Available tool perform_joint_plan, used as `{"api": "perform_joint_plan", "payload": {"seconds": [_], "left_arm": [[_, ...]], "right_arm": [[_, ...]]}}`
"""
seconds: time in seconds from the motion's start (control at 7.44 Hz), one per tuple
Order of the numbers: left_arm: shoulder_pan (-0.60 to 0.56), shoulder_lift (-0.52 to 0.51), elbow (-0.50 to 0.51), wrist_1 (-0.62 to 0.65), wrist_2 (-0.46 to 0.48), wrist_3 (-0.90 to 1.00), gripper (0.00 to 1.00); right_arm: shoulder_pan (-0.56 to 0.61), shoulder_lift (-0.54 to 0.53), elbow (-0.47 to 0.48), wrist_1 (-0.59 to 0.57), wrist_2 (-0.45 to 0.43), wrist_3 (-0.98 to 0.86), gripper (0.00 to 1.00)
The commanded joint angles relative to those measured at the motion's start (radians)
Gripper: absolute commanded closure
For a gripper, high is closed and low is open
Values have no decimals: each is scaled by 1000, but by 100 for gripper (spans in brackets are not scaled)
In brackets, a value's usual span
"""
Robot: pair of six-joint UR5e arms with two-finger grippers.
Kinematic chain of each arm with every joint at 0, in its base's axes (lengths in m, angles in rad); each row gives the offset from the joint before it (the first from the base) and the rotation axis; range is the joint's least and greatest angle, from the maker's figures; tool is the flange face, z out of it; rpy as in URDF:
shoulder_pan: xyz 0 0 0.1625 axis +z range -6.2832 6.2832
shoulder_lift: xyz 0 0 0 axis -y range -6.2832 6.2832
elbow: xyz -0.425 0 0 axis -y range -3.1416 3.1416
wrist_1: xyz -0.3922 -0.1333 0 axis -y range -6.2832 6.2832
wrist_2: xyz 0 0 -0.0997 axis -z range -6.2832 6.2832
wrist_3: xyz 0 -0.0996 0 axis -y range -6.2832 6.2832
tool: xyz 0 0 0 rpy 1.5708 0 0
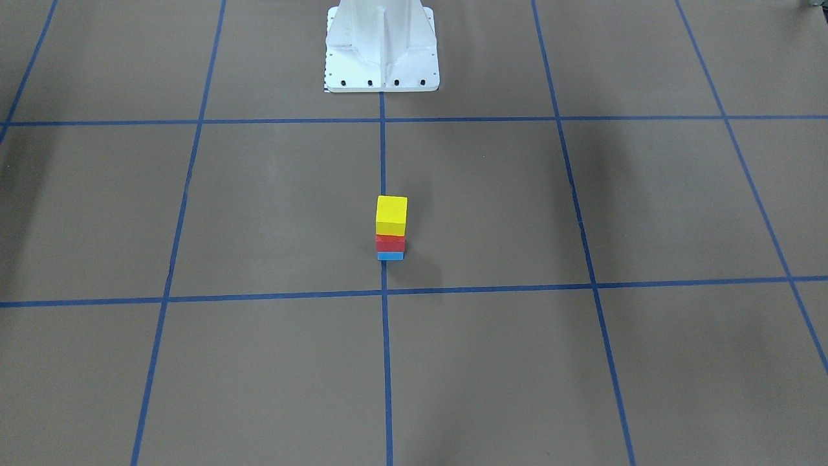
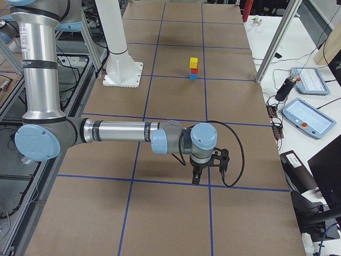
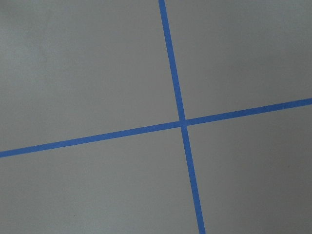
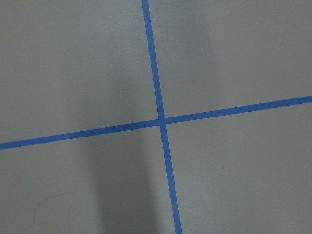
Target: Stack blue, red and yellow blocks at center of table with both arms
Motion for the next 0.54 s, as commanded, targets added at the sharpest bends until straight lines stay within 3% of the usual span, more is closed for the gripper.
{"api": "perform_joint_plan", "payload": {"seconds": [0.0, 0.4], "left_arm": [[0, 0, 1, 0, 0, 0, 0], [0, 1, 9, 0, 0, 0, 0]], "right_arm": [[1, 3, 4, -11, 2, 0, 1], [1, 5, 4, -11, 2, 0, 1]]}}
